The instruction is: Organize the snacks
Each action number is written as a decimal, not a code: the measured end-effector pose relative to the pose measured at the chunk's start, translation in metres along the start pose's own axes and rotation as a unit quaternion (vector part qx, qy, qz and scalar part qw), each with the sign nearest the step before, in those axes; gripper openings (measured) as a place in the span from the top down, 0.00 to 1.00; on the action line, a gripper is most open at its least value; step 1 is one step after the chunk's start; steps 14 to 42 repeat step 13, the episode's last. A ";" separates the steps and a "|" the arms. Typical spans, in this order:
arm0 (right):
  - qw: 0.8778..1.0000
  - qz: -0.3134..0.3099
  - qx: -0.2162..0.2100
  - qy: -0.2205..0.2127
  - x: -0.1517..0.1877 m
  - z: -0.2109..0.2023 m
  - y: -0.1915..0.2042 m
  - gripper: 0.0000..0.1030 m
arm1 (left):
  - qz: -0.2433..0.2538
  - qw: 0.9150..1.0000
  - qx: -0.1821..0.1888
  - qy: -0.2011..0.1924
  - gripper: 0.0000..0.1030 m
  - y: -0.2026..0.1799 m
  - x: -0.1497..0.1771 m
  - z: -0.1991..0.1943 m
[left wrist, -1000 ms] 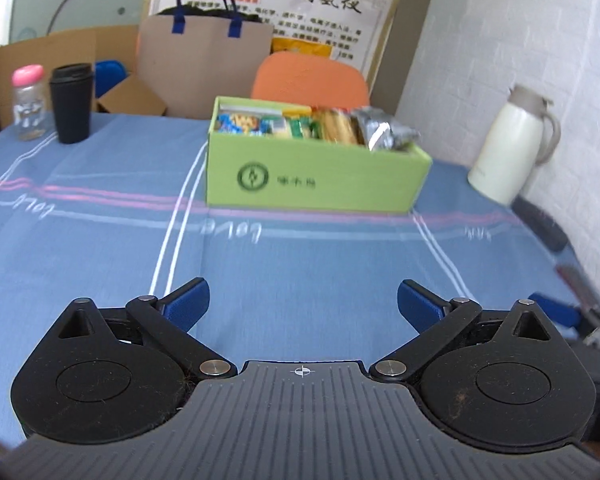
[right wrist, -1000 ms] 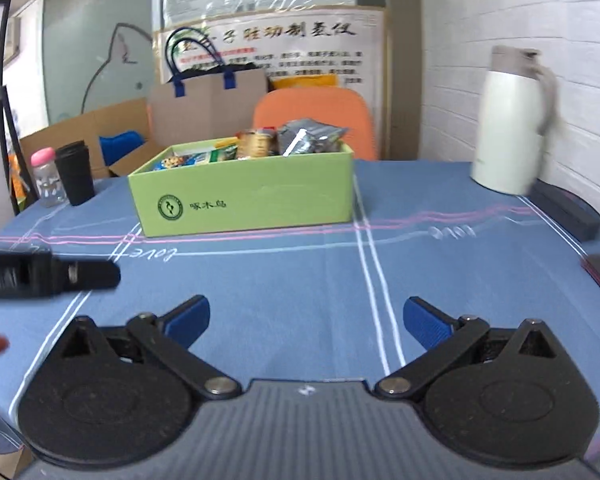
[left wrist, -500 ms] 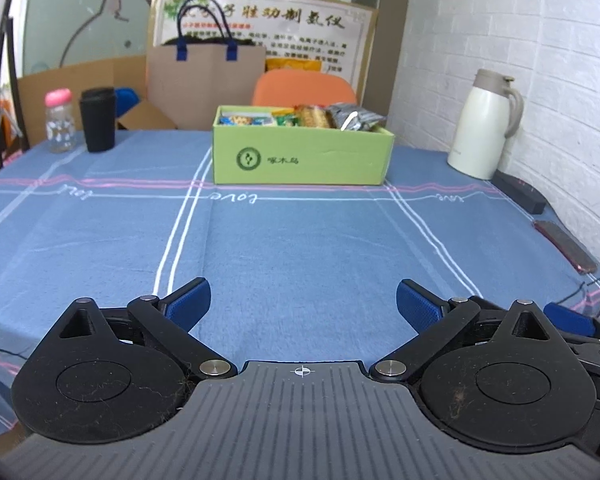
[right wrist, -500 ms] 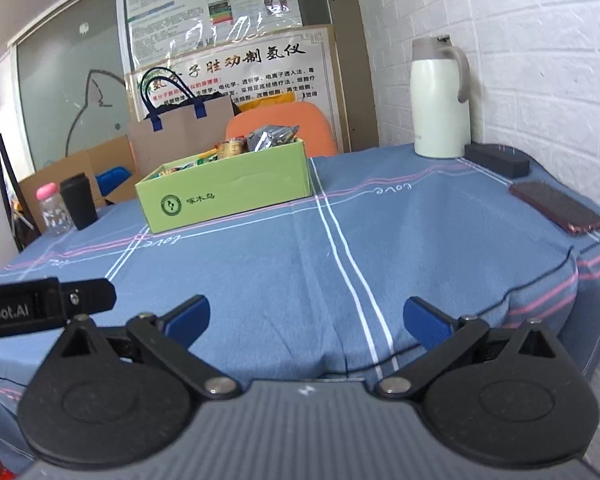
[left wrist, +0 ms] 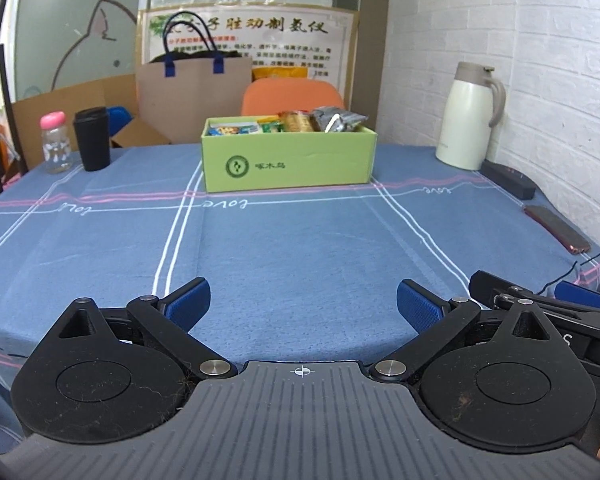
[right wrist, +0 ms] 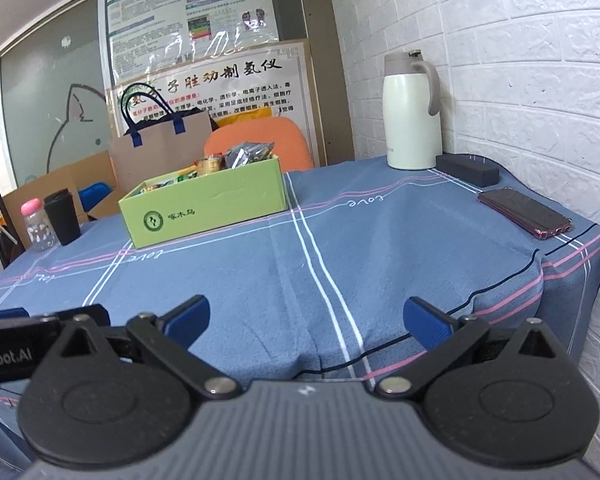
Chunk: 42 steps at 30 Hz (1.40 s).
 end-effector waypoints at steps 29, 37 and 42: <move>1.000 -0.008 0.001 0.002 0.001 0.000 0.003 0.00 | -0.006 1.000 -0.004 0.000 0.17 0.005 0.001 0.001; 1.000 -0.008 0.001 0.002 0.001 0.000 0.003 0.00 | -0.006 1.000 -0.004 0.000 0.17 0.005 0.001 0.001; 1.000 -0.008 0.001 0.002 0.001 0.000 0.003 0.00 | -0.006 1.000 -0.004 0.000 0.17 0.005 0.001 0.001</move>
Point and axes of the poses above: each gripper's, at about its wrist camera, not at the fingertips, and z roughly the way its jaws point, y to its left, x to its underside, the point moved 7 cm from there along z, roughly the way its jaws point, and after that the axes turned 9 degrees about x, right-handed, at the moved point
